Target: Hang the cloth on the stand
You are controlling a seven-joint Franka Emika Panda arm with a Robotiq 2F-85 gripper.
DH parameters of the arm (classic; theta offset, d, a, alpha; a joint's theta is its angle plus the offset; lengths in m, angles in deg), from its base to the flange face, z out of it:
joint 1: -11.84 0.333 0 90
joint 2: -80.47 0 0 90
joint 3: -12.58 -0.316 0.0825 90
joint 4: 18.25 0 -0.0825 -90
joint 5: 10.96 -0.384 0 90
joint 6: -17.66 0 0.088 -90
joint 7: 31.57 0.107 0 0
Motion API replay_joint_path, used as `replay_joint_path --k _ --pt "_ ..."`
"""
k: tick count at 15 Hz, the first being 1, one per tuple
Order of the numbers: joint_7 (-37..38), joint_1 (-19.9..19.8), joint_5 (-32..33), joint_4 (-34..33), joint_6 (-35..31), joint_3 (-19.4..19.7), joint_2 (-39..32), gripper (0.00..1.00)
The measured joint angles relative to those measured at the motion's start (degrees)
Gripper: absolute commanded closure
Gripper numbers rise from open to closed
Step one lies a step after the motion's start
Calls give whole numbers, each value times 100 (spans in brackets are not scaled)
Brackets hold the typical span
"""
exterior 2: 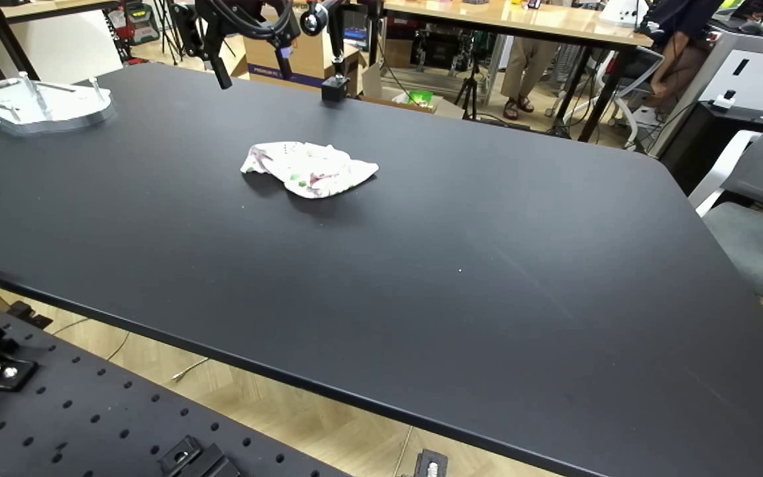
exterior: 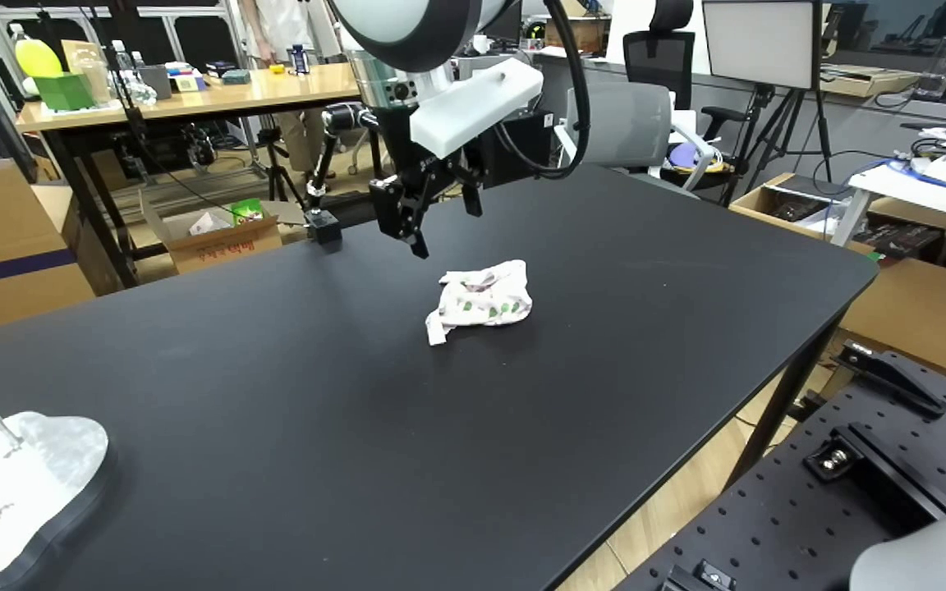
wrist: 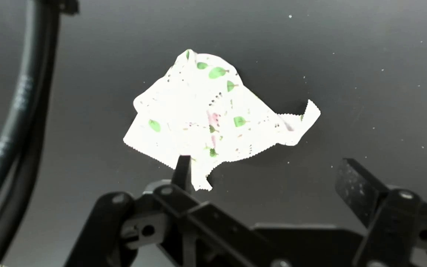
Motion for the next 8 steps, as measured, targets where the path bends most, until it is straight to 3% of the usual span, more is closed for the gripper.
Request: replay_joint_path --k 8 --pt "118 -73 5 351 -663 303 -170 0"
